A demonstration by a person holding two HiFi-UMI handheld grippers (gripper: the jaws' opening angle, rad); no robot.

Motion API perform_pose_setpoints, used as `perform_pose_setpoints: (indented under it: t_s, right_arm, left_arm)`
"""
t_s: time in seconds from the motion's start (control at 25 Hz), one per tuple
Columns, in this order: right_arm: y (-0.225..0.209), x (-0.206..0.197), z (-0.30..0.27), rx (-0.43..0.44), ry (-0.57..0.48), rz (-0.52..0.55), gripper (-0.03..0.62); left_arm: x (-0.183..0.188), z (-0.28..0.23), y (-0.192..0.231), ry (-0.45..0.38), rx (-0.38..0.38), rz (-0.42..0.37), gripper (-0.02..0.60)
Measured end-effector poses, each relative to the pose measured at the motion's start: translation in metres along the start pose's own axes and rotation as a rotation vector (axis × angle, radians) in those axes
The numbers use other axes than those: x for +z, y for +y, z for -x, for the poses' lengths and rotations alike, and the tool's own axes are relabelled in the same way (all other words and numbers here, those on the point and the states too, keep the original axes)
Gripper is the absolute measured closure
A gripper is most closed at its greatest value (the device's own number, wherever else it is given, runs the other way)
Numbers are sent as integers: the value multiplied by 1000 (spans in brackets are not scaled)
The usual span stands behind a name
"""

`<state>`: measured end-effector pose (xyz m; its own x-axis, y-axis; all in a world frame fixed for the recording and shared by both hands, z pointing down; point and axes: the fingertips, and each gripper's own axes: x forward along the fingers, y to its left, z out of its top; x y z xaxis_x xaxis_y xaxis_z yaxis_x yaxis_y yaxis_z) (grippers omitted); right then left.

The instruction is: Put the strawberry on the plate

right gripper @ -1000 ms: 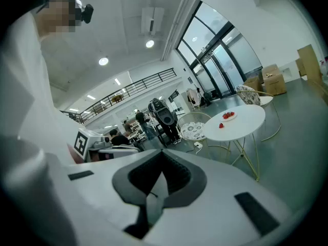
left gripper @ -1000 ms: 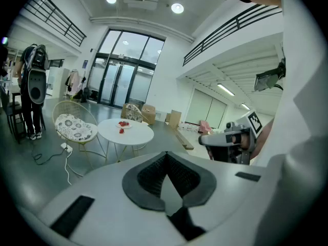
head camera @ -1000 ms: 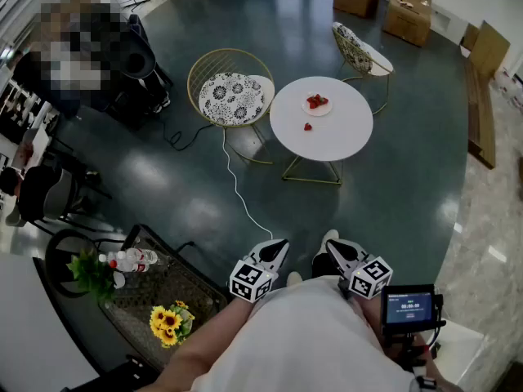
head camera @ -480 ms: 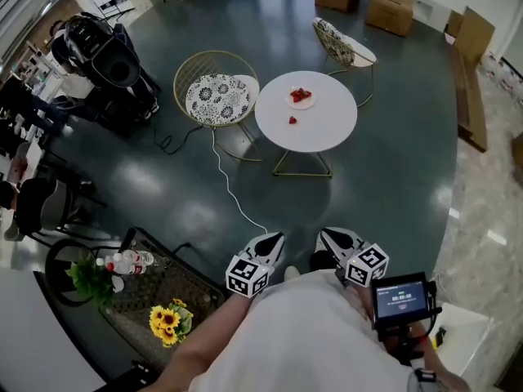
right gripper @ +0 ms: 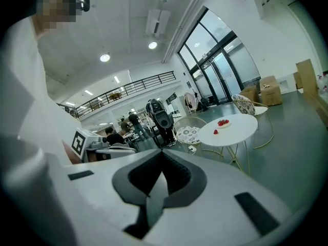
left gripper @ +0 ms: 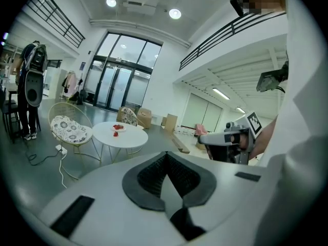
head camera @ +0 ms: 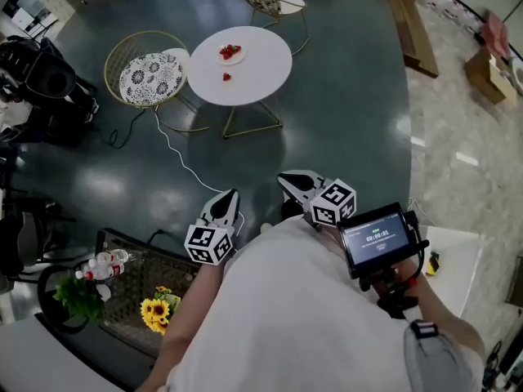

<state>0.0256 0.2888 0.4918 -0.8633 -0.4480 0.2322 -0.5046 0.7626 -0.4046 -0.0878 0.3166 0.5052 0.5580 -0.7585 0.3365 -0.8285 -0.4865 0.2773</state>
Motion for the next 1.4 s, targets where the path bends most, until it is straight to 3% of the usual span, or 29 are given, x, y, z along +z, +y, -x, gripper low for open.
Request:
perform_pose_setpoints:
  t_s: [1.04,1.4]
  right_arm:
    - [-3,0,24,-69,-19,-21,588]
    - [-10,-1,28,-90,-25,-30,588]
  left_arm:
    - [3,-16,-19,-5,-105,13,575]
    - [0,-22,-18,19,-94,3,575]
